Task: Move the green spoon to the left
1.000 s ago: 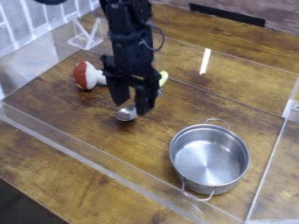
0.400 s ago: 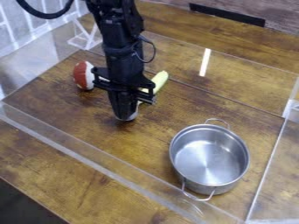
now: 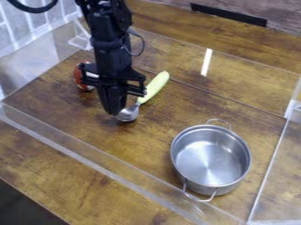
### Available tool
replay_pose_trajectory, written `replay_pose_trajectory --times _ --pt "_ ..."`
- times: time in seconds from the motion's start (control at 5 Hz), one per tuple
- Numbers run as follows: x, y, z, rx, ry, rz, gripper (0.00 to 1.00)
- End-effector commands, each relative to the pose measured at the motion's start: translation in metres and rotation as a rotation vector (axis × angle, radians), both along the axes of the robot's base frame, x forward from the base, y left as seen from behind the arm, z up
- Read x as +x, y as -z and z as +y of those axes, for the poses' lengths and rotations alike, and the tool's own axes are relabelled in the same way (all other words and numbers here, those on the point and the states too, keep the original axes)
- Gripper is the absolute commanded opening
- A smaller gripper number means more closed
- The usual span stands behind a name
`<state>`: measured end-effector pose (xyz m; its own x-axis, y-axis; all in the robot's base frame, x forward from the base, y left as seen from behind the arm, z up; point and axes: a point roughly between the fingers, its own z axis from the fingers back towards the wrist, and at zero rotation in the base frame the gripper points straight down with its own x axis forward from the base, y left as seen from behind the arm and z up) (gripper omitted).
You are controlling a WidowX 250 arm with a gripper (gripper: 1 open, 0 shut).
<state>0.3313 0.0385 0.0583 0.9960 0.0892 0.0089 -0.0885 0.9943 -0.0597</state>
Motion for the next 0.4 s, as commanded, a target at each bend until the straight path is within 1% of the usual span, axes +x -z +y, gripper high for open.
replay_pose_trajectory --times 0.0,0.2 --pt "0.0170 -0.0345 -0.0003 0.005 0.077 -0.101 0.00" --pt "0.0231 -0.0382 -0.0046 0.000 0.095 -0.112 0.00"
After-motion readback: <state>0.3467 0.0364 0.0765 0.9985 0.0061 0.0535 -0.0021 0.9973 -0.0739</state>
